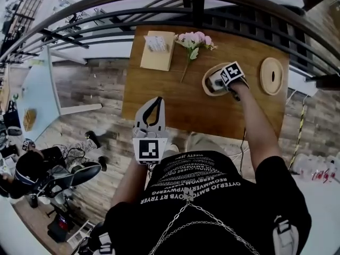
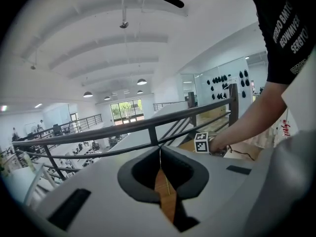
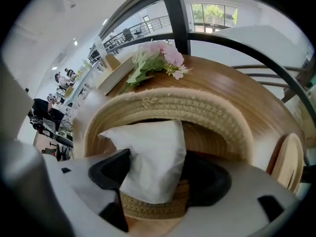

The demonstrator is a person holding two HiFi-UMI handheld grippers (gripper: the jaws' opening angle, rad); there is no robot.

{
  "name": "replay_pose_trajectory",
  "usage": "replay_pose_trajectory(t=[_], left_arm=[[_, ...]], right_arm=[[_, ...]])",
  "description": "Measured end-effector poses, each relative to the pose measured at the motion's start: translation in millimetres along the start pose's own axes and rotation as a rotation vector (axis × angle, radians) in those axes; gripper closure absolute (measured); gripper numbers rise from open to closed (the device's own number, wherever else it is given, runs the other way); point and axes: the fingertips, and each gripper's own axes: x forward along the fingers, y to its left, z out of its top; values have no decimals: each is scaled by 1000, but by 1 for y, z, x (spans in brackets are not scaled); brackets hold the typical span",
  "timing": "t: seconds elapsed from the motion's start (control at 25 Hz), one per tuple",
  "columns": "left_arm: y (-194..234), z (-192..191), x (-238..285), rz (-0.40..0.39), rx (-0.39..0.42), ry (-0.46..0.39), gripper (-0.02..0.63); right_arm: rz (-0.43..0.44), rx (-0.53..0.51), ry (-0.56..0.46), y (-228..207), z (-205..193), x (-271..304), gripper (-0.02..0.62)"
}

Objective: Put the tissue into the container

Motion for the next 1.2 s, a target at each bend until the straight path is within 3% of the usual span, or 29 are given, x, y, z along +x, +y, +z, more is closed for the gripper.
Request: replay_pose_trajectory(t=[0.24,0.44,0.6,0.72,0.88,1.0,1.2], left_arm=[[-4,4,-15,-22,15,2,577],[12,27,-33,-19,26,-23,577],[18,24,-48,-46,-10,-50,577],[22,27,-65,-48,-14,-106,577],[27,40,-93,-46,-29,-224,577],[36,38,-118,-73,-48,-244,577],[34,18,-160,-146,14,-270,577]], right_arm=[[-55,-36,-151,-1,7,-14,245],[-91,7,-345,4,20,-82,245],[-159,21,-499,16,1,-132,250],[-208,54,-639,35,-24,-168,345],[-283,119,-879,63,-72,-226,565],[-313,145,-1049,103,-105,-269,581],[-409,82,-1213,181,-157,-324,581]])
